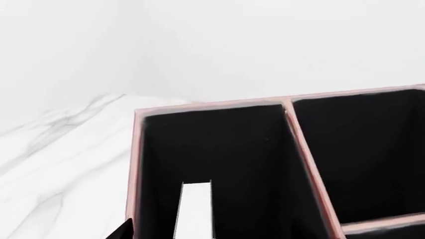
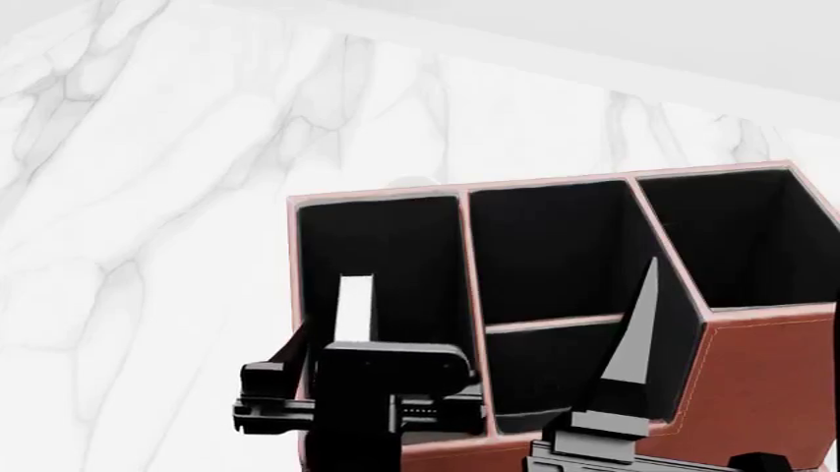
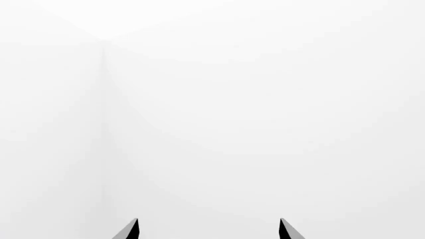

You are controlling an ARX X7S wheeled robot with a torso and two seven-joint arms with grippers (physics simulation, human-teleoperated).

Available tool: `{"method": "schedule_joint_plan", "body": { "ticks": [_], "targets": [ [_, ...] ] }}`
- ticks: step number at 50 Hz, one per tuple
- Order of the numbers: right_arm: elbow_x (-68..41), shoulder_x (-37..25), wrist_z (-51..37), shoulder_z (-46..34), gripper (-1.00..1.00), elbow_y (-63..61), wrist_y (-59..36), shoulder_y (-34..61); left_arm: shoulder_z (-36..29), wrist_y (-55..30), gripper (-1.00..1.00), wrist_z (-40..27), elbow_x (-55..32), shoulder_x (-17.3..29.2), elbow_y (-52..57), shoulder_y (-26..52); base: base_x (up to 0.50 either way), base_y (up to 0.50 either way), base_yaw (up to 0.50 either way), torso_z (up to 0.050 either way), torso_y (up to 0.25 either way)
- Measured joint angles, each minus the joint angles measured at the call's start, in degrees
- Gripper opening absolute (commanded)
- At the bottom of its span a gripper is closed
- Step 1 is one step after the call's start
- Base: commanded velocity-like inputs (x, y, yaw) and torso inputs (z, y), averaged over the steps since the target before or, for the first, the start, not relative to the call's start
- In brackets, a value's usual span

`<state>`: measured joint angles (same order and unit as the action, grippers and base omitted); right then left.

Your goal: Pick up the book and place it in the left compartment of the caddy.

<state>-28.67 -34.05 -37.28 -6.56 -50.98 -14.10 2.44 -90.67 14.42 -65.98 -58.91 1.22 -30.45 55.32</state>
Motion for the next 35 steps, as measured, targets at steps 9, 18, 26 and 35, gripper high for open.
{"method": "schedule_joint_plan", "body": {
  "ticks": [9,18,26,35],
  "targets": [
    [0.0,-0.2,-0.2,0.0,1.0,-0.2,-0.1,0.0,-0.6,-0.6,1.0,-1.0,1.3,1.4,5.5,1.7,0.0,0.0,0.0,0.0,0.0],
    [-0.2,-0.4,-0.5,0.1,1.0,-0.5,-0.2,0.0,-1.4,-2.7,1.0,-4.3,2.8,6.2,18.7,5.7,0.0,0.0,0.0,0.0,0.0],
    [-0.2,-0.5,-0.6,0.0,1.0,-0.6,-0.3,0.1,-1.9,-4.6,1.0,-7.1,4.2,10.7,29.7,9.1,0.0,0.0,0.0,0.0,0.0],
    [-0.3,-0.7,-0.8,0.0,1.0,-0.7,-0.2,0.1,-2.5,-7.2,1.0,-10.6,6.6,15.7,39.7,12.5,0.0,0.0,0.0,0.0,0.0]
  ]
}}
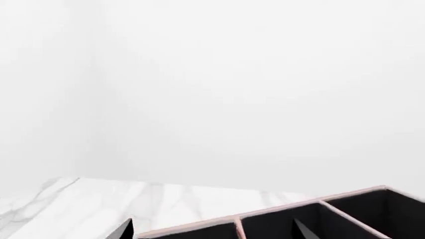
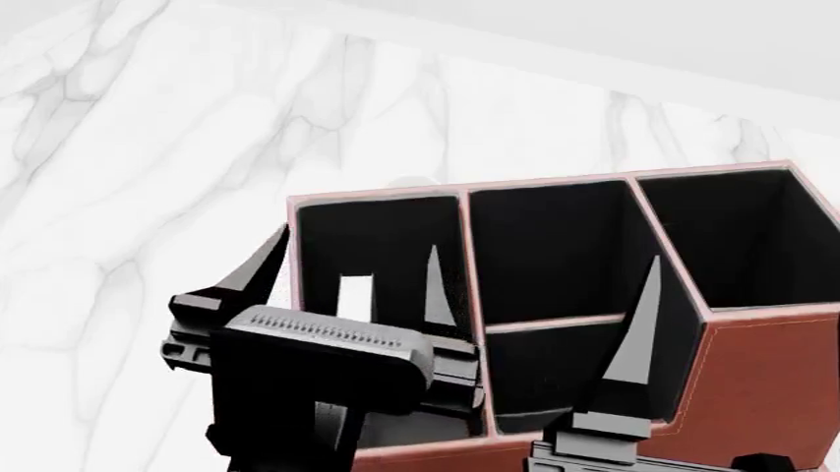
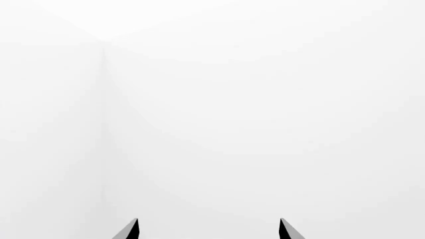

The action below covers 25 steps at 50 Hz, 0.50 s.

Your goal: Pick up the book and place it in the left compartment of the caddy.

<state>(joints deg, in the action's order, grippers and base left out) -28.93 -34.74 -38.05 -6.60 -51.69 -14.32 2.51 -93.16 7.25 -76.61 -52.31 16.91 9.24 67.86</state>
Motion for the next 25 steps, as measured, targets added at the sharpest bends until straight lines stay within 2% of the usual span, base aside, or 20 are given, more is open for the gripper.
{"method": "schedule_joint_plan", "body": {
  "ticks": [13,25],
  "targets": [
    [0.2,0.0,0.0,-0.3,1.0,0.4,0.3,-0.1,-1.1,-2.1,1.0,-3.4,4.0,7.9,10.5,2.4,0.0,0.0,0.0,0.0,0.0],
    [0.7,0.1,0.1,-0.3,1.0,1.7,1.1,-0.7,-1.4,-4.2,1.0,-9.4,8.6,17.4,21.0,2.0,0.0,0.0,0.0,0.0,0.0]
  ]
}}
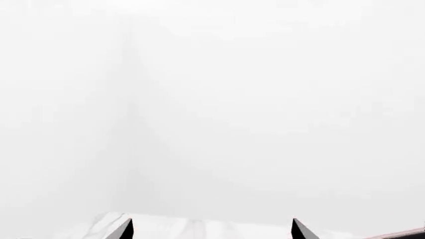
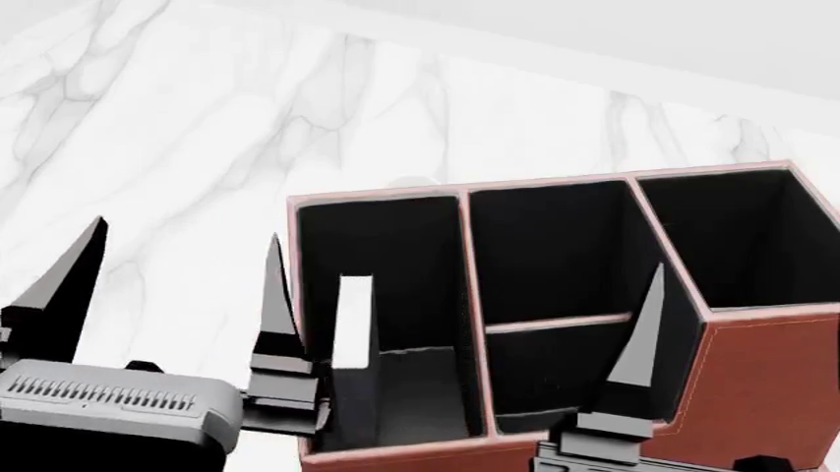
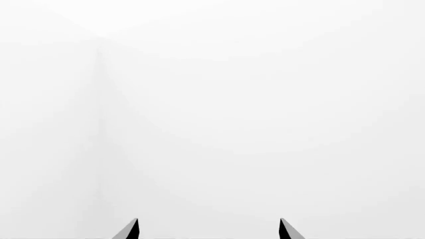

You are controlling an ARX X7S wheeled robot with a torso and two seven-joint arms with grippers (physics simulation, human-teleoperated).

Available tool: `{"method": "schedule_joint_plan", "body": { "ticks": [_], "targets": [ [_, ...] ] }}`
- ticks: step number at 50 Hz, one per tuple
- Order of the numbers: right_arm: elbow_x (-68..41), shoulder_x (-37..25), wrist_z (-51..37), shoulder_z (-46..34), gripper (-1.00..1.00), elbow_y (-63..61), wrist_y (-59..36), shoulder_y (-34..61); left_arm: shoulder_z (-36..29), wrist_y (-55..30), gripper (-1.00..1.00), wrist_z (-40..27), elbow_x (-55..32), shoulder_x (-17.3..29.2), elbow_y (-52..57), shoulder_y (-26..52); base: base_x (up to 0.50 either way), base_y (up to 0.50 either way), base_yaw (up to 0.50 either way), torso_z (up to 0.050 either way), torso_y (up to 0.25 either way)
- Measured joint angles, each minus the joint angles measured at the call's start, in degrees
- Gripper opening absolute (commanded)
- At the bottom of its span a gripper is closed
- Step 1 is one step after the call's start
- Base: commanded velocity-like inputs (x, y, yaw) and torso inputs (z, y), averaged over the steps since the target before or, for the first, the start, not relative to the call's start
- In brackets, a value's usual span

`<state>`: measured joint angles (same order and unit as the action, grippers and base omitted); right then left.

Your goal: Pick up the book and place it in the left compartment of the caddy.

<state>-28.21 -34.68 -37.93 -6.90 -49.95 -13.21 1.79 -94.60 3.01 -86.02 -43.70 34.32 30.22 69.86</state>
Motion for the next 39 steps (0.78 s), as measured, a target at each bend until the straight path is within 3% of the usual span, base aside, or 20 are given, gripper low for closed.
{"method": "schedule_joint_plan", "body": {
  "ticks": [18,39],
  "targets": [
    [-0.2,-0.9,-0.6,2.9,1.0,1.1,1.4,-2.4,7.7,-1.5,1.0,-4.0,3.3,16.4,7.9,-6.9,0.0,0.0,0.0,0.0,0.0],
    [-2.5,-2.1,-1.9,14.0,1.0,2.7,5.9,-11.0,17.5,12.3,1.0,-4.0,3.8,31.0,1.2,-21.7,0.0,0.0,0.0,0.0,0.0]
  ]
}}
